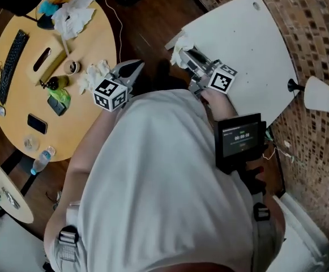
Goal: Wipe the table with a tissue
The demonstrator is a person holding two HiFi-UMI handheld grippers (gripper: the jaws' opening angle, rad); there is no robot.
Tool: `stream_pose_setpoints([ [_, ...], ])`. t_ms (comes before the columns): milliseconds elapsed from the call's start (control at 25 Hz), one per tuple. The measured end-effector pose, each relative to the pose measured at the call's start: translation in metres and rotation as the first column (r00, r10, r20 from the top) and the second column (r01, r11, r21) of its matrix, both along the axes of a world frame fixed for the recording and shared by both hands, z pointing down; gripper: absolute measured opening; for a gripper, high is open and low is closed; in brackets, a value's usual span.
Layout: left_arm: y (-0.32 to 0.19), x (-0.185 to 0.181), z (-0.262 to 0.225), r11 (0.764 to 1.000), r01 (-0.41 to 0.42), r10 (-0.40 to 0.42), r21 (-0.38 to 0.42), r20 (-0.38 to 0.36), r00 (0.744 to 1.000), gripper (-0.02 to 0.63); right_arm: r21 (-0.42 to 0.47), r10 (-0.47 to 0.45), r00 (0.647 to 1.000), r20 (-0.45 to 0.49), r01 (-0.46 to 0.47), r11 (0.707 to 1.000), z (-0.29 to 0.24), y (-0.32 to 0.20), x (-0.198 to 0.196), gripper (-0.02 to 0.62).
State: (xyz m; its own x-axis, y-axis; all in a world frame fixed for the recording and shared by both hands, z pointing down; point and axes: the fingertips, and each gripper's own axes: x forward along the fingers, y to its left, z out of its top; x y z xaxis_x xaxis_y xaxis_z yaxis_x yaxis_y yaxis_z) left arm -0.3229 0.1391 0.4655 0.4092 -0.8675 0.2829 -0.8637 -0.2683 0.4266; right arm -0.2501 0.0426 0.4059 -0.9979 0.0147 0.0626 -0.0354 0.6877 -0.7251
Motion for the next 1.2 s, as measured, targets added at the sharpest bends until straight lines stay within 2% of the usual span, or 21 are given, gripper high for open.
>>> stream_pose_setpoints([
  [80, -0.016, 0.022, 0.000, 0.996, -0.092, 0.092, -0.003, -0.002, 0.996, 0.006, 0.004, 0.090, 0.996, -0.005, -0.090, 0.996, 0.001, -0.008, 0.028, 0.040],
  [200, -0.032, 0.045, 0.006, 0.981, -0.195, 0.195, -0.009, -0.001, 0.981, 0.006, 0.027, 0.166, 0.986, -0.026, -0.165, 0.986, 0.008, -0.013, 0.053, 0.041],
  [320, -0.046, 0.062, 0.008, 0.961, -0.276, 0.276, -0.006, 0.009, 0.961, 0.006, 0.048, 0.230, 0.972, -0.037, -0.228, 0.972, 0.013, -0.016, 0.075, 0.040],
  [520, -0.067, 0.110, -0.003, 0.920, -0.392, 0.392, -0.028, 0.034, 0.919, 0.006, 0.043, 0.363, 0.932, -0.024, -0.362, 0.931, 0.009, -0.026, 0.139, 0.041],
  [840, -0.091, 0.164, 0.008, 0.879, -0.473, 0.476, -0.062, 0.053, 0.878, 0.006, 0.031, 0.476, 0.880, -0.003, -0.475, 0.879, 0.019, -0.034, 0.210, 0.041],
  [960, -0.107, 0.197, 0.004, 0.864, -0.499, 0.502, -0.066, 0.045, 0.864, 0.006, 0.049, 0.503, 0.864, -0.011, -0.502, 0.864, 0.015, -0.043, 0.244, 0.040],
  [1200, -0.155, 0.275, -0.006, 0.820, -0.568, 0.571, -0.065, 0.052, 0.819, 0.006, 0.059, 0.570, 0.821, -0.012, -0.569, 0.820, 0.008, -0.077, 0.323, 0.041],
])
